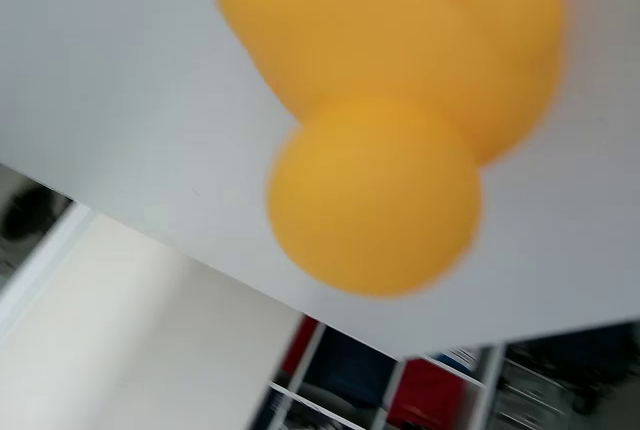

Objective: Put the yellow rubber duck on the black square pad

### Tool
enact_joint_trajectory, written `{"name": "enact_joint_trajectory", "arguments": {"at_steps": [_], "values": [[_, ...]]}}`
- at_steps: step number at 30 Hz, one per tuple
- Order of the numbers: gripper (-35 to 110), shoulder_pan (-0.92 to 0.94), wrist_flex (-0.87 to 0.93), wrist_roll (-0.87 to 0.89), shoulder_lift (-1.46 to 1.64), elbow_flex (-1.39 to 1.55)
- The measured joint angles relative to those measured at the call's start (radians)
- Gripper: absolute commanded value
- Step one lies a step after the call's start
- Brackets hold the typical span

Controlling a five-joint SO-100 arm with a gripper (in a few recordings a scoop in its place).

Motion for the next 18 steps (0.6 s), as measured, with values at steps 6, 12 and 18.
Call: {"name": "enact_joint_trajectory", "arguments": {"at_steps": [6,12,18], "values": [[2,-0.098,0.000,0.000,-0.003,0.000],[7,-0.103,0.002,0.000,-0.003,0.000],[28,-0.103,0.002,0.011,-0.003,0.000]]}}
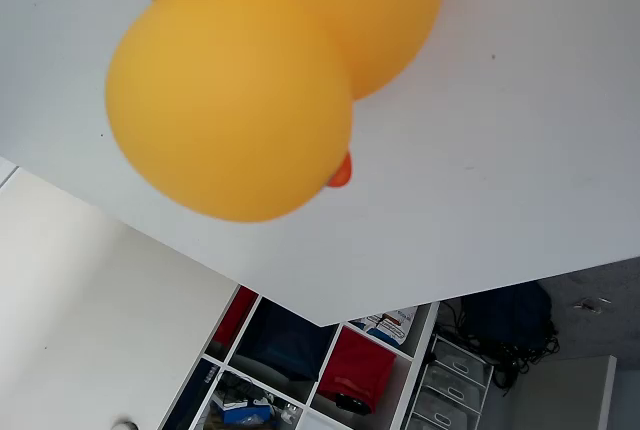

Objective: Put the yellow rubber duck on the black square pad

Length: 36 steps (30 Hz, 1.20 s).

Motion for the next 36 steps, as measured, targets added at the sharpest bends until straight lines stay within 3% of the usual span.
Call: {"name": "enact_joint_trajectory", "arguments": {"at_steps": [16,36], "values": [[32,0.321,-0.005,0.086,-0.009,-0.043],[32,0.256,0.002,0.104,-0.598,-0.344]]}}
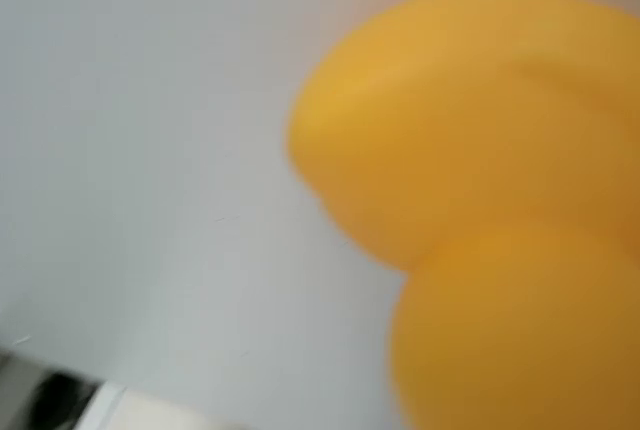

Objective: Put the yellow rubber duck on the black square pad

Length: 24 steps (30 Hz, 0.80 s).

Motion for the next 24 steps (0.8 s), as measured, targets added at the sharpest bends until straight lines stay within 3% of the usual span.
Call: {"name": "enact_joint_trajectory", "arguments": {"at_steps": [16,24], "values": [[32,-0.037,0.000,0.000,-0.370,-0.127],[31,-0.037,0.000,0.000,-0.382,-0.130]]}}
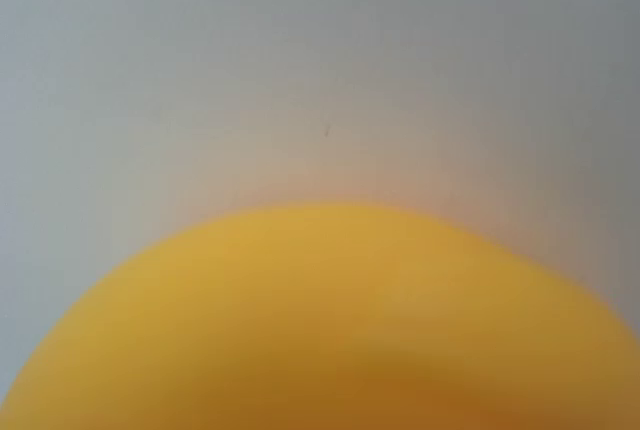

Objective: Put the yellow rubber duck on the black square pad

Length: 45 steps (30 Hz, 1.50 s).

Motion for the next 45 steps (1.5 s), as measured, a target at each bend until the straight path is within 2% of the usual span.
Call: {"name": "enact_joint_trajectory", "arguments": {"at_steps": [12,37,45], "values": [[31,-0.101,0.000,0.003,0.000,-0.003],[31,-0.031,0.000,-0.003,0.000,-0.005],[17,-0.031,-0.002,-0.003,0.000,-0.005]]}}
